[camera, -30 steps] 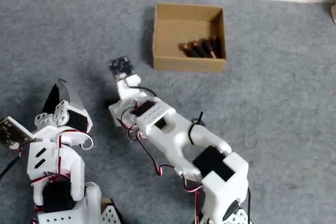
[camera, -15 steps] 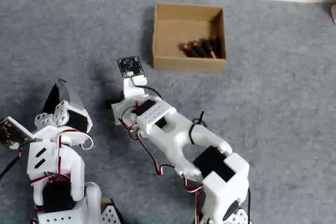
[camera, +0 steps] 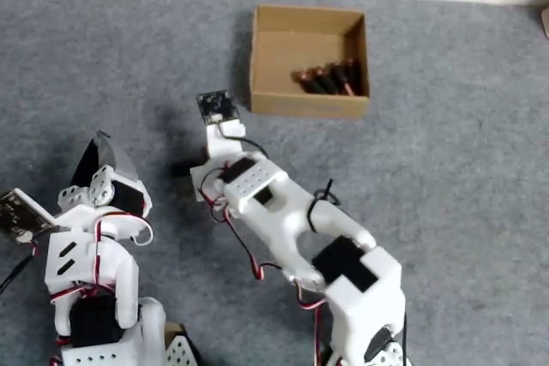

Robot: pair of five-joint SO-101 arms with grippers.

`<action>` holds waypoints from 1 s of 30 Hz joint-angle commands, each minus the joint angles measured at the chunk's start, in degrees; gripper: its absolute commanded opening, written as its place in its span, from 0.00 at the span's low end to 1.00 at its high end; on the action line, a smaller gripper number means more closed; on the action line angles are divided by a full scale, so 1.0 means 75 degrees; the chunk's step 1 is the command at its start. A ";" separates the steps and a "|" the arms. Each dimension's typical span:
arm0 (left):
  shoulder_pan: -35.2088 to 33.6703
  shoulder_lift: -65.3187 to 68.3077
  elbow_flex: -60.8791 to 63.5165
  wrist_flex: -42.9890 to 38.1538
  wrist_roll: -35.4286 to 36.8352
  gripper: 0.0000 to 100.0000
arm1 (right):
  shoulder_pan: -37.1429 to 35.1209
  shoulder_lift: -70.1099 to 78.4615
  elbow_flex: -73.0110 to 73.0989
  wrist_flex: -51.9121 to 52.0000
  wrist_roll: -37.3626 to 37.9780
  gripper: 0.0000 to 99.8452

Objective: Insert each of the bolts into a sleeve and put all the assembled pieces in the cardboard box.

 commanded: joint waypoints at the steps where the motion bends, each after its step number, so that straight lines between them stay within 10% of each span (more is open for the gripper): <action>1: -0.0064 -0.0029 -0.0393 0.0012 0.0012 0.01 | -0.0275 0.0217 -0.0287 0.0358 -0.0059 0.00; 12: -0.0076 -0.0029 -0.0369 0.0000 0.0012 0.01 | 0.0064 -0.1506 -0.0264 0.1811 0.0082 0.00; 25: -0.1061 -0.0029 -0.0381 -0.0023 -0.0012 0.01 | 0.0311 -0.3264 0.0358 0.4144 0.6705 0.00; 30: -0.1061 -0.0029 -0.0369 -0.0023 0.0012 0.01 | 0.0275 -0.3229 0.0838 0.3417 0.6623 0.00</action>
